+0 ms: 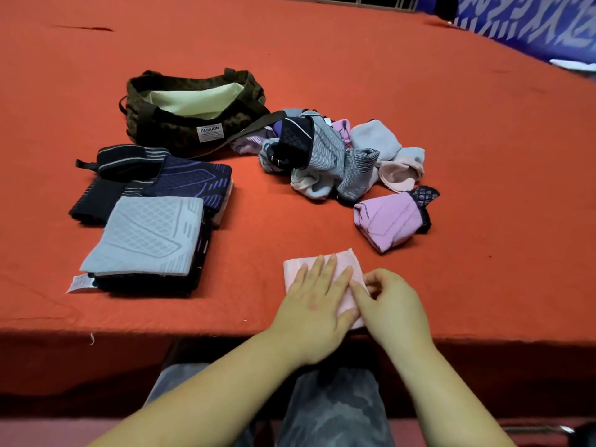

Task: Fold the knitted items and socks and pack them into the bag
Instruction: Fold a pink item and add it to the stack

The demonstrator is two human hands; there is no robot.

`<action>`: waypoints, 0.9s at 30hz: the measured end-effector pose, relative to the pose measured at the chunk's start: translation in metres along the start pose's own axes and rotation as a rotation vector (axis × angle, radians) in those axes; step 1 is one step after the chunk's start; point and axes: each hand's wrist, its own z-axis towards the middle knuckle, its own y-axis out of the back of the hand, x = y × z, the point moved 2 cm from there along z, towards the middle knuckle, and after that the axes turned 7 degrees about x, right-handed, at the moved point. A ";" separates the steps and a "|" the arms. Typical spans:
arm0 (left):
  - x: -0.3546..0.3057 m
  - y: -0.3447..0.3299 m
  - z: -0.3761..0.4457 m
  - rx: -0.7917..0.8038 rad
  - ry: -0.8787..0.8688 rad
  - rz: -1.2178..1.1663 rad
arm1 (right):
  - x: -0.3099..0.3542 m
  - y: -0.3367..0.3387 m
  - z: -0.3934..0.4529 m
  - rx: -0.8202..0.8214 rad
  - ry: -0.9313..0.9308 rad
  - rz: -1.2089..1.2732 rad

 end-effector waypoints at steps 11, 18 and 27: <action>0.000 -0.003 0.006 0.063 0.059 -0.118 | 0.002 0.008 0.019 0.327 -0.243 0.326; 0.008 0.055 -0.005 -0.327 0.307 -1.310 | 0.050 0.005 0.003 0.445 -0.040 0.938; 0.064 0.100 -0.022 -0.345 0.243 -1.272 | 0.092 -0.003 0.012 0.491 0.004 1.018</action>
